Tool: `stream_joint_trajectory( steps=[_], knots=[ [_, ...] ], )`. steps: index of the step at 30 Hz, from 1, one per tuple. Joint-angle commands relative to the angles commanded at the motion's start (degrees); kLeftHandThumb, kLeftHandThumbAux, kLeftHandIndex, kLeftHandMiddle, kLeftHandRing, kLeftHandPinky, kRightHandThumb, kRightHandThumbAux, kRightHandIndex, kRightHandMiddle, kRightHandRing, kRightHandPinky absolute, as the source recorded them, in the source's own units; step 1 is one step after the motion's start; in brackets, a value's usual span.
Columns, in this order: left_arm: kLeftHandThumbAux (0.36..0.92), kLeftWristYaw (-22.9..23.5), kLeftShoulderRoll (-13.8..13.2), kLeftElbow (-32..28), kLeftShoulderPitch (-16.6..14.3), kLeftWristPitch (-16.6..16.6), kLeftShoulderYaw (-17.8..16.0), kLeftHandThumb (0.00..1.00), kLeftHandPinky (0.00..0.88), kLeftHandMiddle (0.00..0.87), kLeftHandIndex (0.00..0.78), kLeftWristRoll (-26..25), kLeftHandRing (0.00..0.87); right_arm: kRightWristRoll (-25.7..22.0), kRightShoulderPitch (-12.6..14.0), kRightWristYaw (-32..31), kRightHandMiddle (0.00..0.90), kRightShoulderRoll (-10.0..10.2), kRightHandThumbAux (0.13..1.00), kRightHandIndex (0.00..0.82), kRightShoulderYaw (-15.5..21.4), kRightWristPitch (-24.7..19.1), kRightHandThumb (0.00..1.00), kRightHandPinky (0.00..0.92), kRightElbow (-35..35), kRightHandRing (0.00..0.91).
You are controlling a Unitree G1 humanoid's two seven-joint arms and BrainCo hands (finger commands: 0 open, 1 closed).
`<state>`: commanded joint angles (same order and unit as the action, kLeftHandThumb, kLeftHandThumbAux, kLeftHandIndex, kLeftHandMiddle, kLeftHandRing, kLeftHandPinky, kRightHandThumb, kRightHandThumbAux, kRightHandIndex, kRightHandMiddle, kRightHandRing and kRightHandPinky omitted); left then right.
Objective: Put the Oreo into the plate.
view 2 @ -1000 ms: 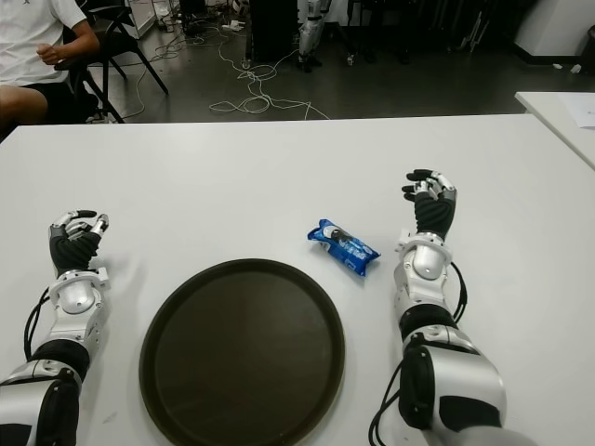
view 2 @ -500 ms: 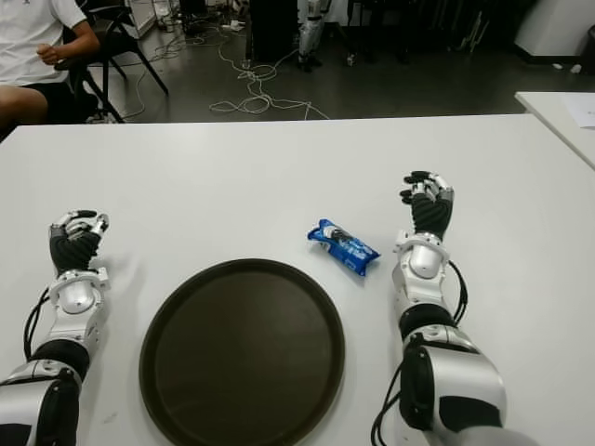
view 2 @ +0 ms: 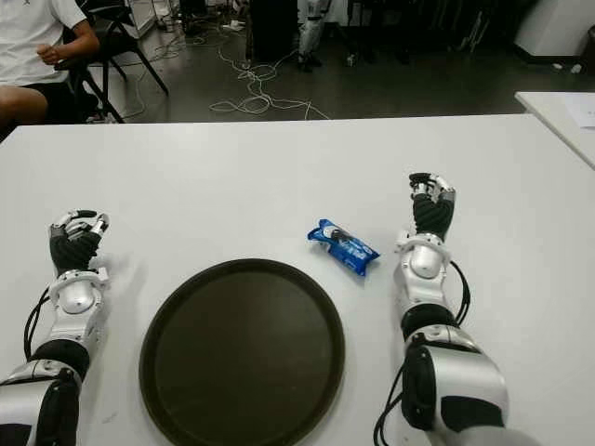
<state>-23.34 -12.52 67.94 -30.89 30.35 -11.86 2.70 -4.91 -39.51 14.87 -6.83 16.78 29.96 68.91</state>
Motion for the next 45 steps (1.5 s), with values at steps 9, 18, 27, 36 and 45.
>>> stream_joint_trajectory(
  steps=[9, 18, 27, 36, 45],
  knots=[
    [0.719, -0.2, 0.0, 0.0, -0.1, -0.4, 0.0, 0.703, 0.767, 0.749, 0.434, 0.1, 0.760, -0.9, -0.1, -1.0, 0.287, 0.1, 0.695, 0.434, 0.7, 0.6, 0.725, 0.197, 0.2, 0.215],
    [0.719, -0.9, -0.1, 0.1, -0.2, -1.0, 0.2, 0.702, 0.769, 0.747, 0.434, 0.3, 0.758, -0.9, -0.1, -1.3, 0.263, 0.1, 0.697, 0.432, 1.2, 0.9, 0.715, 0.144, 0.4, 0.190],
    [0.719, -0.5, -0.1, 0.1, -0.2, -1.1, 0.1, 0.704, 0.769, 0.750, 0.434, 0.2, 0.761, 0.4, 0.1, -0.4, 0.251, 0.0, 0.696, 0.432, 0.5, 2.0, 0.714, 0.110, 0.6, 0.165],
    [0.720, -0.6, -0.1, 0.0, -0.1, -0.7, 0.3, 0.703, 0.769, 0.745, 0.434, 0.4, 0.758, 0.6, 0.3, -0.1, 0.257, 0.0, 0.697, 0.431, 0.0, 2.8, 0.715, 0.113, 0.6, 0.173],
    [0.718, -0.3, -0.2, 0.0, 0.0, -0.5, 0.4, 0.703, 0.773, 0.746, 0.434, 0.2, 0.761, -0.7, 0.2, -1.3, 0.254, 0.4, 0.697, 0.431, 0.6, 2.9, 0.715, 0.116, 0.4, 0.173]
  ],
)
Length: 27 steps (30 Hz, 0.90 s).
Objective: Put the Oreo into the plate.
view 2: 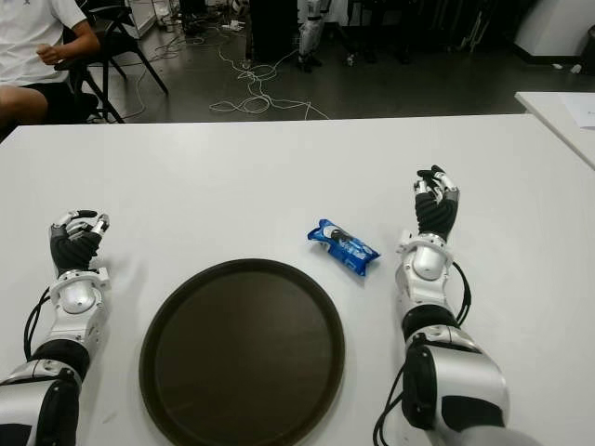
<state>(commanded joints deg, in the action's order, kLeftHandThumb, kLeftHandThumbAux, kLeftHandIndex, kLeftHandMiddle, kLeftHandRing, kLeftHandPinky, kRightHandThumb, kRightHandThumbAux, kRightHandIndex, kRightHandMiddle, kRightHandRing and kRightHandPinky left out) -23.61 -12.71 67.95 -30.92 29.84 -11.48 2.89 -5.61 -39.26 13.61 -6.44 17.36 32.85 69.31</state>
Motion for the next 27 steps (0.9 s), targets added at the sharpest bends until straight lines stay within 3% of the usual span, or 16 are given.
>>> stream_joint_trajectory(
  steps=[9, 12, 15, 20, 27],
  knots=[
    [0.718, 1.1, 0.3, -0.1, 0.0, 0.2, -0.7, 0.703, 0.765, 0.744, 0.434, -1.1, 0.756, -0.2, 0.0, -0.8, 0.204, 0.3, 0.704, 0.414, 0.3, 0.4, 0.705, 0.133, 0.0, 0.161],
    [0.719, 1.3, 0.3, -0.1, 0.0, 0.1, -0.8, 0.703, 0.765, 0.743, 0.434, -1.2, 0.754, -0.2, 0.0, -1.1, 0.143, 0.3, 0.550, 0.190, 0.4, 0.3, 0.641, 0.130, 0.1, 0.125],
    [0.719, 1.4, 0.3, 0.0, 0.0, 0.0, -0.9, 0.703, 0.764, 0.742, 0.434, -1.2, 0.753, -0.3, -0.1, -1.4, 0.107, 0.3, 0.504, 0.076, 0.6, 0.1, 0.634, 0.112, 0.1, 0.099],
    [0.719, 1.3, 0.4, -0.1, -0.1, -0.1, -1.0, 0.703, 0.765, 0.742, 0.434, -1.3, 0.754, -0.1, -0.1, -1.6, 0.071, 0.3, 0.480, 0.015, 0.6, -0.4, 0.636, 0.080, 0.1, 0.072],
    [0.717, 1.0, 0.4, -0.1, -0.1, -0.1, -1.0, 0.705, 0.771, 0.749, 0.434, -1.3, 0.761, 0.5, -0.3, -0.8, 0.021, 0.2, 0.449, 0.001, 0.2, -1.2, 0.621, 0.043, 0.1, 0.035]
  ],
)
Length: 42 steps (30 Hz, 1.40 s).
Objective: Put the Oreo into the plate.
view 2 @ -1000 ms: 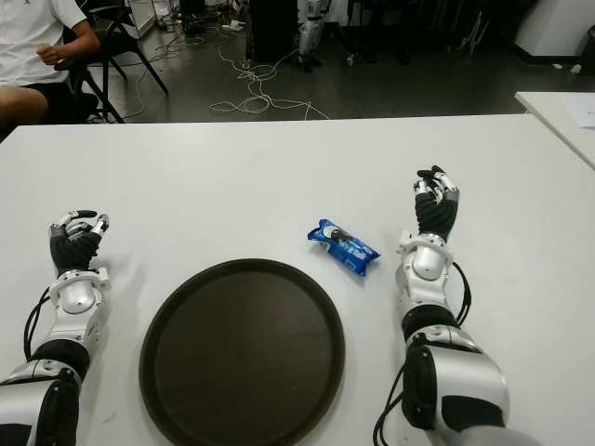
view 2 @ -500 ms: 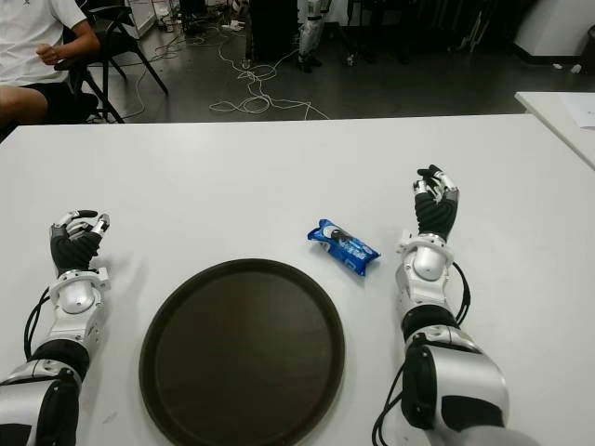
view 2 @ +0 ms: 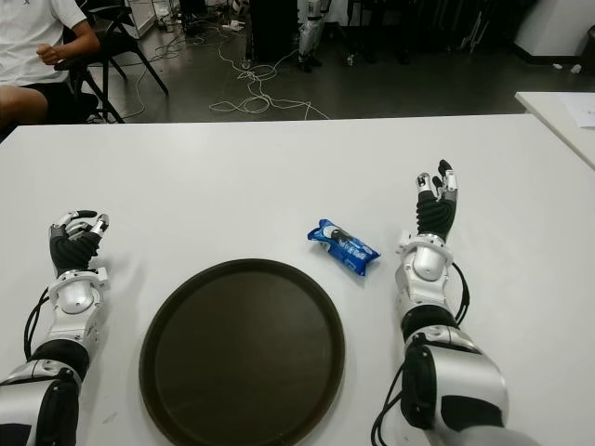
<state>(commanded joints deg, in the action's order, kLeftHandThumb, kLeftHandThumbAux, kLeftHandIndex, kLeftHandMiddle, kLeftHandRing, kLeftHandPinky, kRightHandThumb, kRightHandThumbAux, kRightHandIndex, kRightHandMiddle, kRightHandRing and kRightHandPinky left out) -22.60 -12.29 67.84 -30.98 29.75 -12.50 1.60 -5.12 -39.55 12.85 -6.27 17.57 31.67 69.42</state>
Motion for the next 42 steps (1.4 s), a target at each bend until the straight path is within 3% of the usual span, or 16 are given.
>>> stream_joint_trajectory(
  steps=[13, 25, 31, 39, 42],
  knots=[
    [0.717, 0.9, 0.0, 0.0, 0.1, 0.8, 0.1, 0.706, 0.770, 0.747, 0.435, -0.4, 0.759, 0.7, 0.0, 0.6, 0.000, -0.3, 0.449, 0.000, -1.2, -0.7, 0.556, 0.028, -0.2, 0.001],
    [0.718, 0.0, -0.1, 0.2, 0.1, 0.3, 0.4, 0.704, 0.763, 0.741, 0.434, 0.2, 0.752, 0.7, 0.3, 1.8, 0.000, 0.4, 0.517, 0.000, -2.2, -1.2, 0.460, 0.003, -1.8, 0.000],
    [0.719, 0.1, -0.1, 0.1, 0.1, 0.3, 0.4, 0.703, 0.767, 0.746, 0.434, 0.1, 0.755, 0.9, 0.4, 2.7, 0.000, 0.4, 0.539, 0.000, -2.4, -1.3, 0.470, 0.002, -1.9, 0.000],
    [0.718, 0.0, 0.0, -0.1, 0.1, 0.5, 0.5, 0.704, 0.773, 0.750, 0.435, 0.1, 0.762, 1.2, 0.6, 3.8, 0.000, 0.4, 0.510, 0.001, -3.1, -1.3, 0.561, 0.033, -2.2, 0.000],
    [0.718, -0.2, 0.1, -0.2, 0.2, 0.8, 0.5, 0.704, 0.770, 0.750, 0.435, 0.2, 0.761, 1.2, 0.7, 3.8, 0.000, 0.3, 0.504, 0.081, -3.2, -1.2, 0.613, 0.017, -2.2, 0.000]
  ],
)
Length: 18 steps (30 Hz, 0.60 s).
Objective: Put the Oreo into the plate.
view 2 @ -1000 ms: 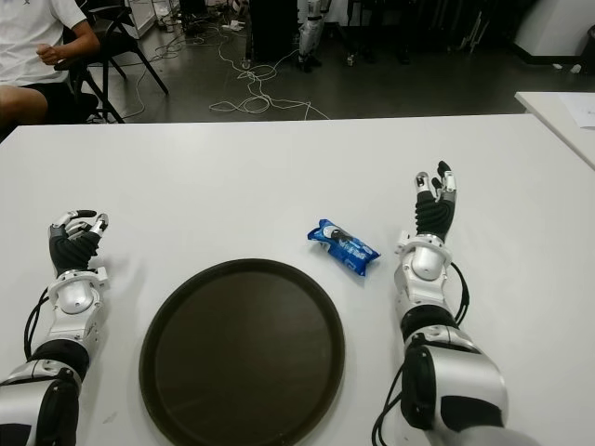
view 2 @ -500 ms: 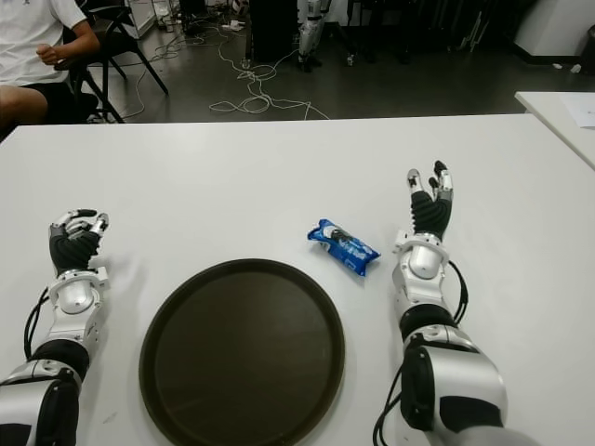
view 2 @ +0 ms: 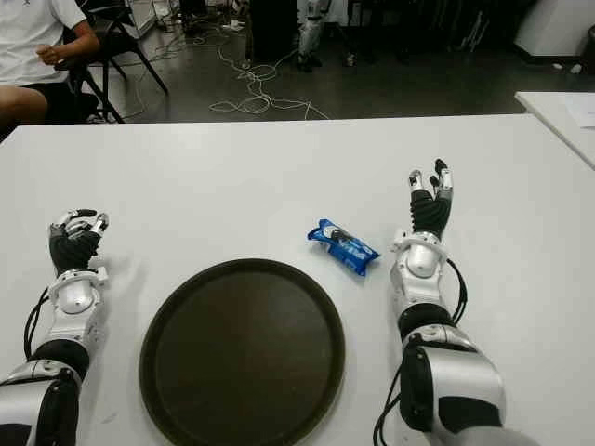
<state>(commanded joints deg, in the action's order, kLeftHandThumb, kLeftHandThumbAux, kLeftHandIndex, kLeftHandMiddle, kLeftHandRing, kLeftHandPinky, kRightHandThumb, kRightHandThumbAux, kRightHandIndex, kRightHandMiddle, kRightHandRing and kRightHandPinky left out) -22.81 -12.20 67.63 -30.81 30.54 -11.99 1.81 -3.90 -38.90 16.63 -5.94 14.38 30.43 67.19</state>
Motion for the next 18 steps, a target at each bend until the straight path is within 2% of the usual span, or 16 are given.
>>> stream_joint_trajectory(
  steps=[2, 5, 10, 18],
  knots=[
    [0.718, -0.1, 0.0, 0.0, 0.0, 0.2, 0.1, 0.704, 0.767, 0.749, 0.435, 0.1, 0.759, -0.1, 0.0, -0.1, 0.001, -0.1, 0.514, 0.189, 0.0, 0.1, 0.651, 0.007, 0.0, 0.000],
    [0.718, -0.5, -0.1, -0.1, 0.1, 0.3, 0.3, 0.704, 0.766, 0.749, 0.435, 0.4, 0.758, -0.2, 0.0, -0.6, 0.037, -0.3, 0.641, 0.347, 0.1, 0.3, 0.695, 0.002, 0.1, 0.000],
    [0.719, -0.6, -0.2, 0.1, 0.0, 0.0, 0.5, 0.704, 0.770, 0.753, 0.435, 0.7, 0.762, 0.0, 0.1, -0.9, 0.067, -0.5, 0.693, 0.413, 0.0, 0.7, 0.713, 0.000, 0.1, 0.000],
    [0.720, -0.5, -0.4, 0.3, -0.1, -0.5, 0.5, 0.703, 0.769, 0.750, 0.434, 0.8, 0.760, 0.5, 0.4, -0.7, 0.096, -0.7, 0.702, 0.426, -0.4, 1.4, 0.716, 0.000, 0.1, 0.000]
  ],
)
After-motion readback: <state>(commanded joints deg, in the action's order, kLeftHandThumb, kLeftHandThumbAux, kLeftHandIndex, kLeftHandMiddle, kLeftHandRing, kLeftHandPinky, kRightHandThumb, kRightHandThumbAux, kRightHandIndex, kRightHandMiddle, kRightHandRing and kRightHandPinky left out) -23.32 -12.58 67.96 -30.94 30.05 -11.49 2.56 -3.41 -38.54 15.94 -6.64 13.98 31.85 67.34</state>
